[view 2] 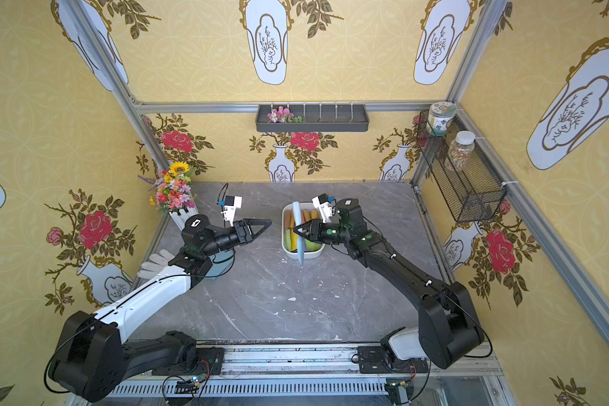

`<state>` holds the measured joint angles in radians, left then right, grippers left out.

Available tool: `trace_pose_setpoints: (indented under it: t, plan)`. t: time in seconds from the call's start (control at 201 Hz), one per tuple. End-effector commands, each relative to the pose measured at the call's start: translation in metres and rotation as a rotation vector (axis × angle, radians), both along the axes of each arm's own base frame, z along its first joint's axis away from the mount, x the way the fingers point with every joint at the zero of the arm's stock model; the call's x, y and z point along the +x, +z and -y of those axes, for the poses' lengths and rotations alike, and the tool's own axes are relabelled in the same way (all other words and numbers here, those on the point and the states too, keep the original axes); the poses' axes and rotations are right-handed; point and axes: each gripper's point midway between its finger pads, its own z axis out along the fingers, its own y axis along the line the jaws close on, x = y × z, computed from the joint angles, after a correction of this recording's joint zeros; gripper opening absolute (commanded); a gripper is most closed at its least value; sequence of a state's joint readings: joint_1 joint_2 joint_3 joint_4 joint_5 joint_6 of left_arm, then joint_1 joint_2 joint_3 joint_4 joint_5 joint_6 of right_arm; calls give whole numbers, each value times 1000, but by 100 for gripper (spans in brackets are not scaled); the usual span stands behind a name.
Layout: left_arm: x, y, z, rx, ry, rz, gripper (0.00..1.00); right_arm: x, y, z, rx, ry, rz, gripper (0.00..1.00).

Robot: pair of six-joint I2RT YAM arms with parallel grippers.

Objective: Put the shovel into the storage box
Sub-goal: Place the shovel in the storage box.

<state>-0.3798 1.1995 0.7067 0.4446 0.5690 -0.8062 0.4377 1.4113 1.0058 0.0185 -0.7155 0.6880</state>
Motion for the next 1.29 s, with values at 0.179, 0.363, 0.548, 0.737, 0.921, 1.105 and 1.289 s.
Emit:
trace_pose_setpoints:
  t: [0.179,0.363,0.548,0.737,0.921,1.105,1.289]
  plan:
    - [-2,-51,-35,206,189,-104,53,36,-51,27,-335,-144,-57,12]
    - [-7,-62,-42,229,215,-136,53,56,-77,38,-480,-193,-97,12]
    - [-10,-75,-45,227,229,-183,53,75,-92,37,-574,-215,-87,12]
    - [-10,-88,-48,220,260,-240,52,97,-107,35,-660,-225,-51,13]
    - [-9,-89,-48,216,263,-252,53,118,-120,34,-740,-233,-28,14]
    - [-9,-90,-49,216,268,-257,53,132,-127,35,-791,-241,-12,14]
    - [-9,-92,-49,218,270,-263,53,136,-140,36,-858,-233,-4,15]
